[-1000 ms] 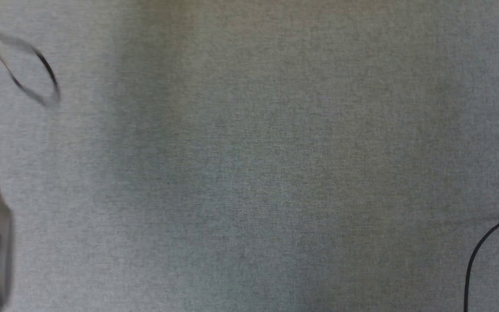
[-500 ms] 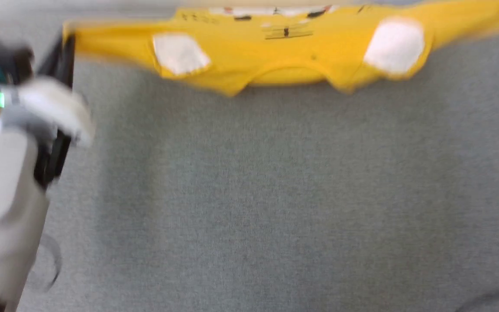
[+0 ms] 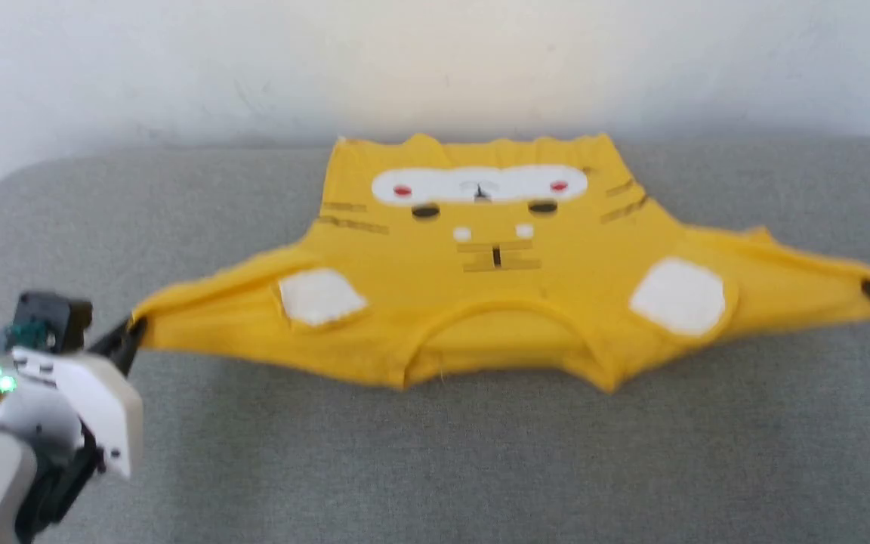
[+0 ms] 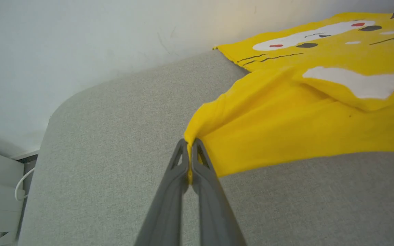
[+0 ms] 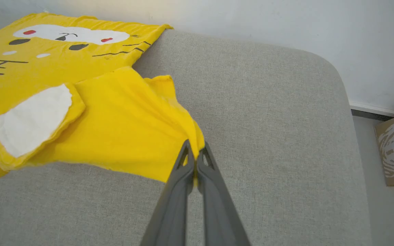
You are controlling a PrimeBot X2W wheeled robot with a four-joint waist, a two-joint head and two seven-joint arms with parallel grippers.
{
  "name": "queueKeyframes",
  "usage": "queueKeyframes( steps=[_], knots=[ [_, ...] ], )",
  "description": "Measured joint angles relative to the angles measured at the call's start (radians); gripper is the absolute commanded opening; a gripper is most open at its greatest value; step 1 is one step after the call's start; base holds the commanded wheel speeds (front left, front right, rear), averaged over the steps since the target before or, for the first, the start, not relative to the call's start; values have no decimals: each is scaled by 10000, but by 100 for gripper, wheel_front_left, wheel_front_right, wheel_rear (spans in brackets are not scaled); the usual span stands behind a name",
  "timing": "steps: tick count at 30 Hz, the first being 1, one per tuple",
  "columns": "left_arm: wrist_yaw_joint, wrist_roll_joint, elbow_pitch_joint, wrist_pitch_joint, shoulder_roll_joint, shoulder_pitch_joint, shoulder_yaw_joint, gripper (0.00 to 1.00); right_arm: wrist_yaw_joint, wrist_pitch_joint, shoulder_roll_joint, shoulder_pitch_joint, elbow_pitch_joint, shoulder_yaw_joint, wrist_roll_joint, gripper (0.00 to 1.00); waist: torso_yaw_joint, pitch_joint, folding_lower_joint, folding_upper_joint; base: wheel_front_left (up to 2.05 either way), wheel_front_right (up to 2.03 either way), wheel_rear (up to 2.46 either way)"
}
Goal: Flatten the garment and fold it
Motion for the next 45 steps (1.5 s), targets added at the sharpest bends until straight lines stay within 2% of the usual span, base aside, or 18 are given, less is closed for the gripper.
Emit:
queueKeyframes(
  steps=[6, 10, 15, 19, 22, 27, 28, 29, 34, 38, 42, 45],
  knots=[
    [433, -546, -1622, 385, 637, 1661, 301, 0, -2, 1722, 226, 2323, -1845, -1801, 19, 0, 76, -626, 1, 0, 0, 0, 0],
    [761, -1051, -2410, 527, 884, 2638, 600, 0, -2, 3302, 594, 4135, -3158, -3057, -558, 0, 225, -776, 1, 0, 0, 0, 0],
    [1127, -1476, -3381, 941, 846, 3698, 451, 0, -2, 4337, 1685, 5726, -4788, -4266, -1032, 0, 372, -567, 4, 0, 0, 0, 0],
    [1398, -1496, -3940, 1407, 640, 4277, -88, 0, -2, 4859, 2472, 6422, -5229, -4470, -1264, 0, 453, -294, 4, 0, 0, 0, 0],
    [1544, -1340, -4182, 1810, 489, 4532, -656, 0, -4, 4855, 2583, 6635, -5223, -4257, -1649, 0, 520, -115, 4, 0, 0, 0, 0],
    [1693, -1290, -4207, 1776, -40, 4558, -924, 0, -4, 4405, 2451, 6530, -5020, -3563, -2121, 0, 641, 156, 4, 0, 0, 0, 0],
    [1695, -1206, -4188, 1766, -38, 4552, -940, 0, -4, 4311, 2472, 6404, -4974, -3532, -2148, 68, 678, 206, 4, 0, 0, 0, 0],
    [1699, -1160, -4192, 1718, -46, 4545, -932, 0, -4, 4228, 2474, 6231, -4941, -3542, -2190, 100, 718, 259, 4, 0, 0, 0, 0],
    [1791, -1179, -4686, 1689, -219, 4335, -943, 0, -12, 4090, 2247, 4954, -4932, -3521, -2224, 100, 968, 625, 4, 0, 0, 0, 0],
    [1793, -1091, -5381, 1595, -430, 4105, -1034, 0, -13, 4075, 2100, 3217, -4738, -3553, -1933, 100, 1213, 1130, 5, 0, 0, 0, 0],
    [1812, -717, -5860, 1402, -775, 3847, -1258, 0, -13, 4182, 2161, 1120, -3900, -3651, -1507, 100, 1519, 1783, 6, 0, 0, 0, 0],
    [1825, -349, -6109, 1135, -1085, 3468, -1440, 0, -13, 4203, 1709, -436, -3072, -3346, -1728, 100, 1809, 2317, 7, 0, 0, 0, 0]
  ],
)
